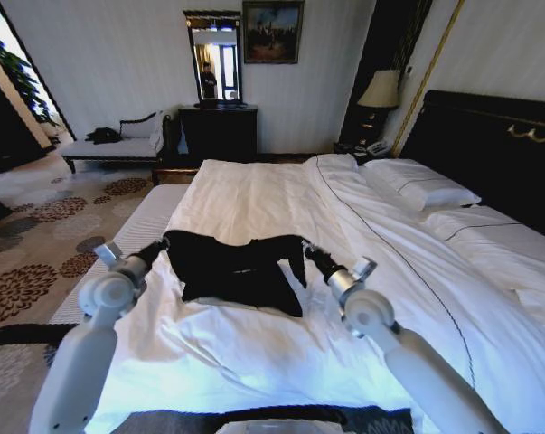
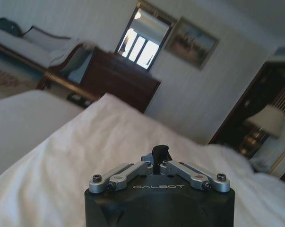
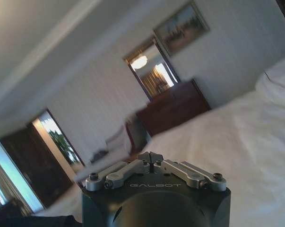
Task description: Fold the clothes on the bed.
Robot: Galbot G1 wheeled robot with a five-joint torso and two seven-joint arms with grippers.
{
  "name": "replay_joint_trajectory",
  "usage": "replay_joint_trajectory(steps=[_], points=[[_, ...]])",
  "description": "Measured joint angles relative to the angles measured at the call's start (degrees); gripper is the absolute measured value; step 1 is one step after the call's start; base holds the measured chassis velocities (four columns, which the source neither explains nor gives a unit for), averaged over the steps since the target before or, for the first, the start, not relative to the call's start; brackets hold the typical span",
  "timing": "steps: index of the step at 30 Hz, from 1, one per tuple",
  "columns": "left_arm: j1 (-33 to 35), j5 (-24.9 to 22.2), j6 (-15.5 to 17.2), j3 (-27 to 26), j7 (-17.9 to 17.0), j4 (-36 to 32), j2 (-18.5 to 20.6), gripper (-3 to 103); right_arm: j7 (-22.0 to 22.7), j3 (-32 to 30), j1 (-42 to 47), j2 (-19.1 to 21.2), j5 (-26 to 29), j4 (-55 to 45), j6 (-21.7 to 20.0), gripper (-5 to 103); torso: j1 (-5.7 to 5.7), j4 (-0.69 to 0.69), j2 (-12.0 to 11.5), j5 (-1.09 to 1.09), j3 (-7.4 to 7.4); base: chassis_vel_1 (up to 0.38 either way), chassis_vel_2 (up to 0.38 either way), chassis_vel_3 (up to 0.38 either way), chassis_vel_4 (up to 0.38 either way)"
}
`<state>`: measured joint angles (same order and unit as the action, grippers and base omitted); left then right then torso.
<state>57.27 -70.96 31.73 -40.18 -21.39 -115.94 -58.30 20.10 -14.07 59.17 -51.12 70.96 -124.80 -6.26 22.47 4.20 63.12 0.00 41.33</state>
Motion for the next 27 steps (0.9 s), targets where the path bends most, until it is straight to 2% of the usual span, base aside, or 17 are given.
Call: replay_joint_trajectory(steps=[5,9,15,18,19,22,23,27], points=[[-1.8,-4.5,-0.7,-2.0,-1.3,-2.3,2.7,1,-3.0,-6.1,2.5,1.6,1.9,-3.1,1.8,0,0.0,0.01,0.0,0.0,0.0,0.0,0.0,0.0,0.0],[-4.1,-8.4,-2.0,-3.6,-2.9,-5.0,5.9,1,-4.7,-13.0,3.8,3.2,6.0,-5.8,2.6,0,0.0,0.01,0.0,0.01,0.0,0.0,0.0,0.0,0.0],[-5.2,-13.4,-2.3,-6.2,-3.6,-9.1,10.0,1,-5.1,-19.5,5.5,5.4,9.8,-9.7,2.8,0,0.0,0.01,0.0,0.0,0.0,0.0,0.0,0.0,0.0],[-5.1,-18.6,-2.6,-9.7,-3.8,-12.8,13.4,1,-5.1,-24.3,8.0,6.9,11.7,-14.7,3.2,0,0.0,0.01,0.0,0.01,-0.01,0.0,0.0,0.0,0.0],[-5.1,-18.6,-2.6,-9.7,-3.8,-12.8,13.4,1,-5.1,-24.3,8.0,6.9,11.7,-14.7,3.2,0,0.0,0.01,0.0,0.01,-0.01,0.0,0.0,0.0,0.0],[-3.3,-23.0,-3.1,-14.6,-3.8,-16.5,16.5,1,-5.7,-30.7,12.6,7.6,12.0,-18.7,3.4,0,0.0,0.01,0.0,-0.02,-0.01,0.0,0.0,0.0,0.0],[-3.3,-23.0,-3.1,-14.6,-3.8,-16.5,16.5,1,-5.7,-30.7,12.6,7.6,12.0,-18.7,3.4,0,0.0,0.01,0.0,-0.02,-0.01,0.0,0.0,0.0,0.0],[0.8,-29.5,-4.0,-25.1,-3.8,-20.7,19.6,1,-7.2,-41.1,20.2,9.1,12.1,-19.0,4.2,0,-0.01,0.01,0.0,0.01,-0.01,0.0,0.0,0.0,0.0]])
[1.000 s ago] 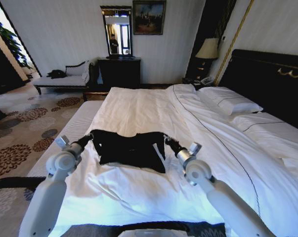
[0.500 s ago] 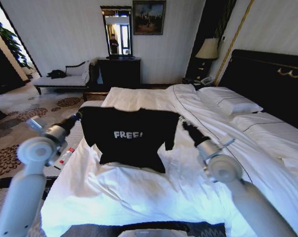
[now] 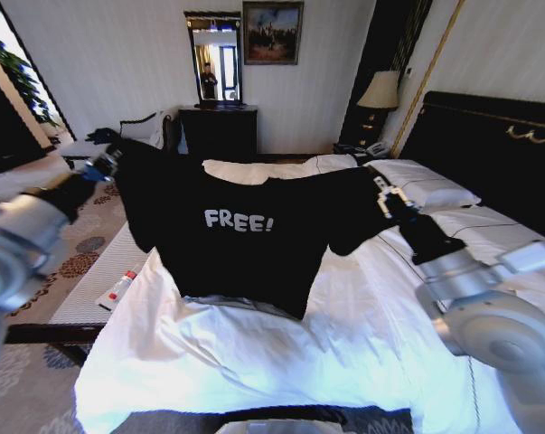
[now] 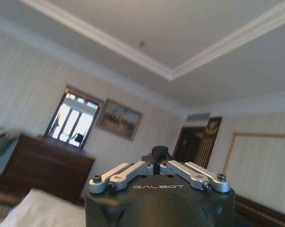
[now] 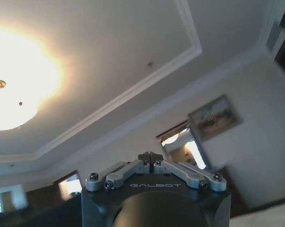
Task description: Fold the clothes on the bed.
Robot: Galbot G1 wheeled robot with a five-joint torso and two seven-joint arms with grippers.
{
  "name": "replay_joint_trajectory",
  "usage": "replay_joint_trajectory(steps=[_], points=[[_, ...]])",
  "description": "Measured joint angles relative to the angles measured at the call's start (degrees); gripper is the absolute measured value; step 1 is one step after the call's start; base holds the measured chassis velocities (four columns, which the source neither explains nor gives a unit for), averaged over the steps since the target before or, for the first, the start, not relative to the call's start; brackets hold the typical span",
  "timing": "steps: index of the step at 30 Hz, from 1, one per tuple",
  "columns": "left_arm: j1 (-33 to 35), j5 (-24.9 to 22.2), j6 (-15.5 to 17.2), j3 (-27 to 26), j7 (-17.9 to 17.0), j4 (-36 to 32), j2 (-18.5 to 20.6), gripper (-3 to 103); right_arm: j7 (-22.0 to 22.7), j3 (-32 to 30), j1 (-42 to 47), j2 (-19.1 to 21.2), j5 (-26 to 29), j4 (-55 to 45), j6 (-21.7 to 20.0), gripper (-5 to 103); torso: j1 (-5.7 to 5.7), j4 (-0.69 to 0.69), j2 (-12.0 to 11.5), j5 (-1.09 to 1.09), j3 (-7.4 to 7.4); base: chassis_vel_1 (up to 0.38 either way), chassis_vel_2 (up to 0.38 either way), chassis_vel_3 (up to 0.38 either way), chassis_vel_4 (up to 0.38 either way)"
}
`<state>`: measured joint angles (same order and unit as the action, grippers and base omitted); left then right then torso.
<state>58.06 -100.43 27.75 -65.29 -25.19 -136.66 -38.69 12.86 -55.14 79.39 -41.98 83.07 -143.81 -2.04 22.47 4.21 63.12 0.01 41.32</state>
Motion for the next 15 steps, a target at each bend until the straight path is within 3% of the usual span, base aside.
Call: replay_joint_trajectory(steps=[1,4,5,8,9,12,15], points=[[0.0,0.0,0.0,0.0,0.0,0.0,0.0,1,0.0,0.0,0.0,0.0,0.0,0.0,0.0,0,0.0,0.0,0.0,0.0,0.0,0.0,0.0,0.0,0.0],[3.9,-5.8,-0.4,-8.6,-0.4,-2.9,1.9,1,-2.0,-9.3,4.0,2.3,1.2,0.1,1.2,0,0.01,-0.02,0.0,-0.01,0.0,0.0,0.0,0.0,0.0],[3.9,-5.8,-0.4,-8.6,-0.4,-2.9,1.9,1,-2.0,-9.3,4.0,2.3,1.2,0.1,1.2,0,0.01,-0.02,0.0,-0.01,0.0,0.0,0.0,0.0,0.0],[7.8,-15.1,-0.9,-19.2,-1.0,-5.7,4.1,1,-3.3,-20.8,8.0,5.6,4.2,0.1,2.3,0,0.0,0.01,0.0,-0.01,0.0,0.0,0.0,0.0,0.0],[7.8,-15.1,-0.9,-19.2,-1.0,-5.7,4.1,1,-3.3,-20.8,8.0,5.6,4.2,0.1,2.3,0,0.0,0.01,0.0,-0.01,0.0,0.0,0.0,0.0,0.0],[12.1,-21.6,-0.8,-28.7,-1.4,-6.7,5.5,1,-3.1,-28.9,10.3,8.4,9.1,0.2,1.4,0,0.0,-0.02,0.0,0.01,0.0,0.0,0.0,0.0,0.0],[16.2,-22.6,1.7,-30.9,-2.0,-6.9,5.2,1,-1.9,-30.5,11.5,8.7,9.0,0.2,-0.8,0,0.0,-0.02,0.0,-0.02,0.0,0.0,0.0,0.0,0.0]])
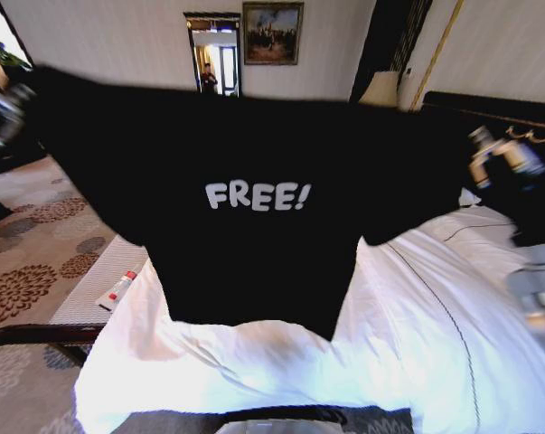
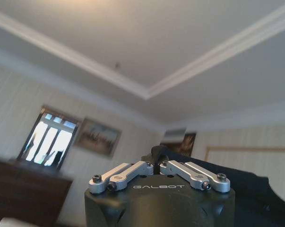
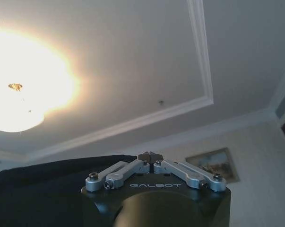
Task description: Fold the clothes on the bed.
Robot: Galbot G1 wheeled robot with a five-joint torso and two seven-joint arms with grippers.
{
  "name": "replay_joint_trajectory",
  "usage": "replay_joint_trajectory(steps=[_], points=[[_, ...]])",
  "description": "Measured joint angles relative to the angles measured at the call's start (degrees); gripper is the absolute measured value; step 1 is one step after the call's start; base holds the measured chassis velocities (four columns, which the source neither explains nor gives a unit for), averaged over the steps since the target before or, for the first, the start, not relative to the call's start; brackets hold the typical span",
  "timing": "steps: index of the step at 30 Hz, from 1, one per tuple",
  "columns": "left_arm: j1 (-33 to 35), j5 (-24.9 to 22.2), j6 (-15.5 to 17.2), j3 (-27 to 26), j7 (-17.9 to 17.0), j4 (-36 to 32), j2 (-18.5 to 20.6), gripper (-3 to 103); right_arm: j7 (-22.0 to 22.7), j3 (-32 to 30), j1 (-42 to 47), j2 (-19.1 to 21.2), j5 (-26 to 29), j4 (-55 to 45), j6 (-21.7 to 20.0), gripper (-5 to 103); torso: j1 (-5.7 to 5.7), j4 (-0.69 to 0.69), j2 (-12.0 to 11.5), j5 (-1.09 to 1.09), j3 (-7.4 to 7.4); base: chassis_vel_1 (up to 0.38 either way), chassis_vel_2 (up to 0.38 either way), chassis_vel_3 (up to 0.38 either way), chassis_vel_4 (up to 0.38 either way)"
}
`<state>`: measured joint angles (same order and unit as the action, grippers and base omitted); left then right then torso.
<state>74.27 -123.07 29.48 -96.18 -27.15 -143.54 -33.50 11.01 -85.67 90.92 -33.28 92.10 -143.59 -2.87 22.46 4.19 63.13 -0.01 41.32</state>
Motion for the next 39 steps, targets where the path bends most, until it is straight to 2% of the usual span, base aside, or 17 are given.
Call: replay_joint_trajectory(steps=[2,3,4,5,7,8,9,12,13,17,18,20,22,23,32,35,39], points=[[1.9,1.8,2.8,2.8,-0.9,0.0,-1.3,1,1.6,3.8,0.3,-1.6,-3.4,0.1,-2.2,0,0.0,-0.01,0.0,0.01,0.0,0.0,0.0,0.0,0.0],[2.8,5.2,5.1,7.5,-1.6,0.4,-2.5,1,3.0,7.4,0.7,-3.4,-5.8,0.1,-4.0,0,0.0,-0.01,0.0,0.0,0.0,0.0,0.0,0.0,0.0],[2.8,5.2,5.1,7.5,-1.6,0.4,-2.5,1,3.0,7.4,0.7,-3.4,-5.8,0.1,-4.0,0,0.0,-0.01,0.0,0.0,0.0,0.0,0.0,0.0,0.0],[3.4,7.9,6.1,10.4,-1.7,0.7,-3.1,1,4.1,10.2,1.0,-4.5,-6.8,0.2,-5.2,0,0.0,0.02,0.0,0.0,0.01,0.0,0.0,0.0,0.0],[5.5,19.2,9.2,21.3,-1.3,3.0,-4.5,1,10.4,22.5,0.7,-6.7,-7.4,0.4,-9.7,0,0.01,0.03,0.0,0.04,0.02,0.0,0.0,0.0,0.0],[5.5,19.2,9.2,21.3,-1.3,3.0,-4.5,1,10.4,22.5,0.7,-6.7,-7.4,0.4,-9.7,0,0.01,0.03,0.0,0.04,0.02,0.0,0.0,0.0,0.0],[5.0,23.7,9.8,26.7,-1.0,4.6,-4.7,1,12.4,27.6,0.0,-7.0,-7.6,0.4,-11.2,0,0.01,-0.01,0.0,0.05,0.02,0.0,0.0,0.0,0.0],[-1.6,37.2,10.1,45.2,0.7,12.2,-5.5,1,15.2,41.2,-3.9,-7.6,-9.9,0.8,-14.3,0,0.0,0.01,0.0,0.0,0.02,0.0,0.0,0.0,0.0],[-1.6,37.2,10.1,45.2,0.7,12.2,-5.5,1,15.2,41.2,-3.9,-7.6,-9.9,0.8,-14.3,0,0.0,0.01,0.0,0.0,0.02,0.0,0.0,0.0,0.0],[-11.7,48.6,8.8,63.6,2.6,24.4,-9.2,1,17.7,54.6,-11.8,-8.7,-10.8,9.6,-16.0,0,0.02,0.01,0.0,0.01,0.02,0.0,0.0,0.0,0.0],[-11.7,48.6,8.8,63.6,2.6,24.4,-9.2,1,17.7,54.6,-11.8,-8.7,-10.8,9.6,-16.0,0,0.02,0.01,0.0,0.01,0.02,0.0,0.0,0.0,0.0],[-16.3,52.0,7.9,69.9,3.4,30.0,-12.1,1,17.5,59.7,-16.2,-9.5,-12.0,14.7,-16.0,0,0.03,0.02,0.0,0.01,0.03,0.0,0.0,0.0,0.0],[-19.6,54.2,7.2,73.4,4.0,34.1,-14.4,1,17.1,63.9,-21.4,-10.3,-13.1,19.5,-15.4,0,0.03,0.04,0.0,0.02,0.03,0.0,0.0,0.0,0.0],[-19.6,54.2,7.2,73.4,4.0,34.1,-14.4,1,17.1,63.9,-21.4,-10.3,-13.1,19.5,-15.4,0,0.03,0.04,0.0,0.02,0.03,0.0,0.0,0.0,0.0],[-31.0,61.3,5.0,81.5,6.8,50.4,-21.9,1,15.8,78.0,-38.2,-16.1,-15.8,38.1,-13.5,0,0.03,0.0,0.0,0.01,0.03,0.0,0.0,0.0,0.0],[-33.3,63.1,4.3,82.5,7.4,53.7,-23.6,1,15.0,79.8,-40.8,-17.2,-16.9,41.7,-12.7,0,0.03,0.01,0.0,0.02,0.03,0.0,0.0,0.0,0.0],[-35.8,65.2,1.4,81.2,9.4,57.3,-26.8,1,12.8,80.3,-44.9,-19.0,-17.5,45.8,-10.7,0,0.03,0.01,0.0,0.0,0.02,0.0,0.0,0.0,0.0]])
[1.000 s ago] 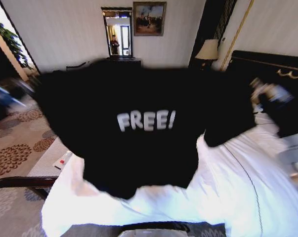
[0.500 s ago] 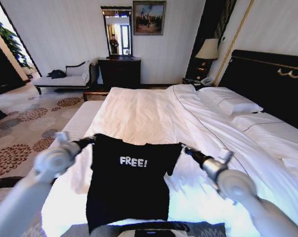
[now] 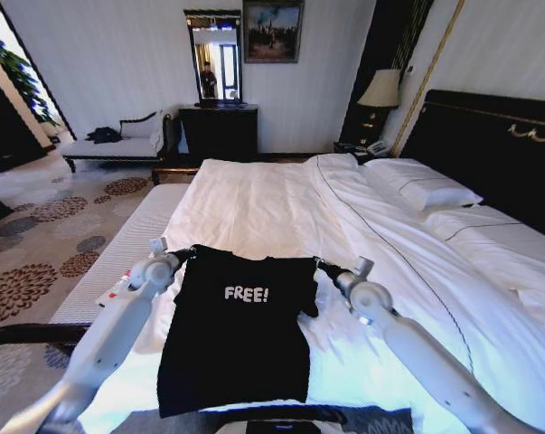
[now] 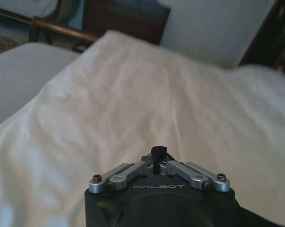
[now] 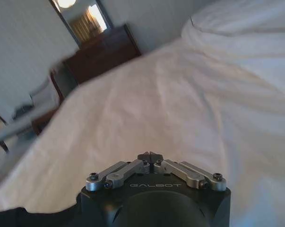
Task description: Fold the clothes on the bed.
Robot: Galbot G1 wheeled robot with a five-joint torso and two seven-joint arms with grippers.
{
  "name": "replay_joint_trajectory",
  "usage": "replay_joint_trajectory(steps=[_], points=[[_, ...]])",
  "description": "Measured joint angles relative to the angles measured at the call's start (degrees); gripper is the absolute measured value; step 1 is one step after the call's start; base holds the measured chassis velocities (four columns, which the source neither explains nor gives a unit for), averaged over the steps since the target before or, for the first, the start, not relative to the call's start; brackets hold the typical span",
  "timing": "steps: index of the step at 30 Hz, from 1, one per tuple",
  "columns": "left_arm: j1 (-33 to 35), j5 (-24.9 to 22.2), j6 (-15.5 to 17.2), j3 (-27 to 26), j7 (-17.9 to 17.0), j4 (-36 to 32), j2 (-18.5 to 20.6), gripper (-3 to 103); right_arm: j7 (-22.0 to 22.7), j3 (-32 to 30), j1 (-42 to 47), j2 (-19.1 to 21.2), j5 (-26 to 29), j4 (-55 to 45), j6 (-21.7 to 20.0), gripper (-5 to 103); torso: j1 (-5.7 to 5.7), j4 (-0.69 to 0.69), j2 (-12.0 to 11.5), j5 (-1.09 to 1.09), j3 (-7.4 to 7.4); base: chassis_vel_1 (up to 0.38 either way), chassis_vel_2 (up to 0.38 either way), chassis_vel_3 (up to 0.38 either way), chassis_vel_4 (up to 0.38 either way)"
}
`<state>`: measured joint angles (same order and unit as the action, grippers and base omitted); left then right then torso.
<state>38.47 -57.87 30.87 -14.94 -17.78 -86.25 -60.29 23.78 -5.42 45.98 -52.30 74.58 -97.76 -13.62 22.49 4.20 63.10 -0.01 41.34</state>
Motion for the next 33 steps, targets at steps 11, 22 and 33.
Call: replay_joint_trajectory(steps=[11,22,33], points=[[4.1,10.3,-4.4,-0.7,3.9,9.4,-5.0,1,-1.8,2.0,1.8,-3.8,-4.2,10.5,1.7,0,-0.02,0.01,0.0,0.0,-0.01,0.0,0.0,0.0,0.0],[5.6,11.2,-4.4,-0.8,3.4,9.7,-4.5,1,-1.6,2.6,2.0,-7.3,-7.6,13.2,2.8,0,-0.02,0.01,0.0,0.01,-0.01,0.0,0.0,0.0,0.0],[5.3,11.5,-4.0,-1.0,2.4,11.3,-4.7,1,-2.3,1.6,2.0,-9.1,-10.5,13.9,3.7,1,-0.02,0.0,0.0,0.0,-0.01,0.0,0.0,0.0,0.0]])
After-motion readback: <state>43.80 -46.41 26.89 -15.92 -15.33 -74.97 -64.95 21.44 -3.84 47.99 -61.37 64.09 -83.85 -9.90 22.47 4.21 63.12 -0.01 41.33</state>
